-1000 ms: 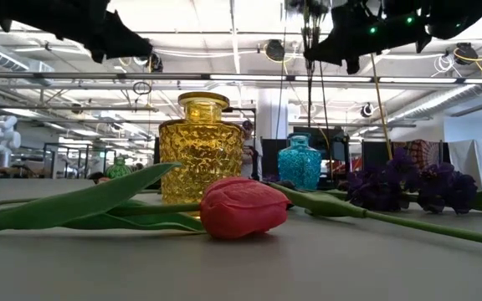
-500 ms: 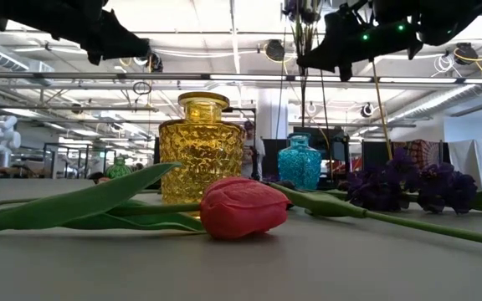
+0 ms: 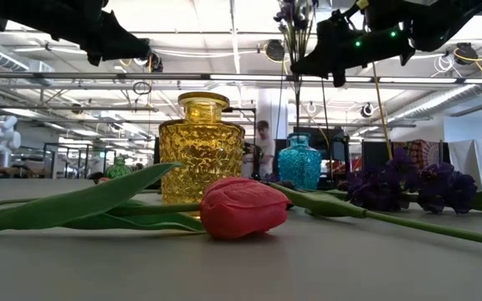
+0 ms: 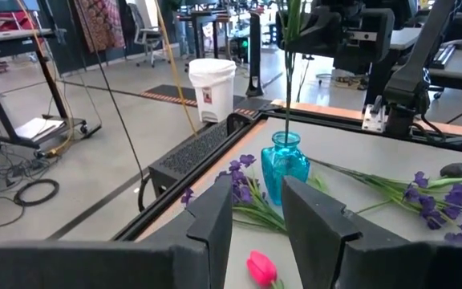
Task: Sort flowers into vase by color
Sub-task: Put the left purple flowers into the blue vase, then put the right purple flowers into the blue vase
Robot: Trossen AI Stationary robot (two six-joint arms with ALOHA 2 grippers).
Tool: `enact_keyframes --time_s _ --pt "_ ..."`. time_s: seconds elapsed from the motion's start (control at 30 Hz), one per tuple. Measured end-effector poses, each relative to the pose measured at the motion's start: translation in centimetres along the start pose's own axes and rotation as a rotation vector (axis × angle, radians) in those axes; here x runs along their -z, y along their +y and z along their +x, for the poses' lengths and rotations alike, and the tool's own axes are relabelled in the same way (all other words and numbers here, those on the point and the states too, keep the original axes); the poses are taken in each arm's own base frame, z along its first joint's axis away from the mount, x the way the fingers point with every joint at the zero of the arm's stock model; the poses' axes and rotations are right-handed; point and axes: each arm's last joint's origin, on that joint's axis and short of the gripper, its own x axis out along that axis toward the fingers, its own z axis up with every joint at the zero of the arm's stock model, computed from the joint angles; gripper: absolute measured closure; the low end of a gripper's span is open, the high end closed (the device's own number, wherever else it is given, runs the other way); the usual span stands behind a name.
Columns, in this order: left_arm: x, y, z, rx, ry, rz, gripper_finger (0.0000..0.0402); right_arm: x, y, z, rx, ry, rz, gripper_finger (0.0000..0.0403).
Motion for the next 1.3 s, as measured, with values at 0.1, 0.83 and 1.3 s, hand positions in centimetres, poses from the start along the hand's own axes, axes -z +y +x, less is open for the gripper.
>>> enact_keyframes --time_s 0.1,0.83,1.3 --pt "0.0 0.0 0.0 0.0 0.0 0.0 0.0285 0.0 0.0 0.0 0.0 0.0 0.0 0.0372" --pt "0.2 0.0 0.0 0.0 0.025 -0.019 0.0285 0.9 0.0 -0.4 0.01 0.11 -0.043 0.0138" --pt "0.4 0.0 0.0 0.004 0.037 -0.021 0.0285 -1.0 0.4 -4.1 0.009 0.141 -0.07 0.0089"
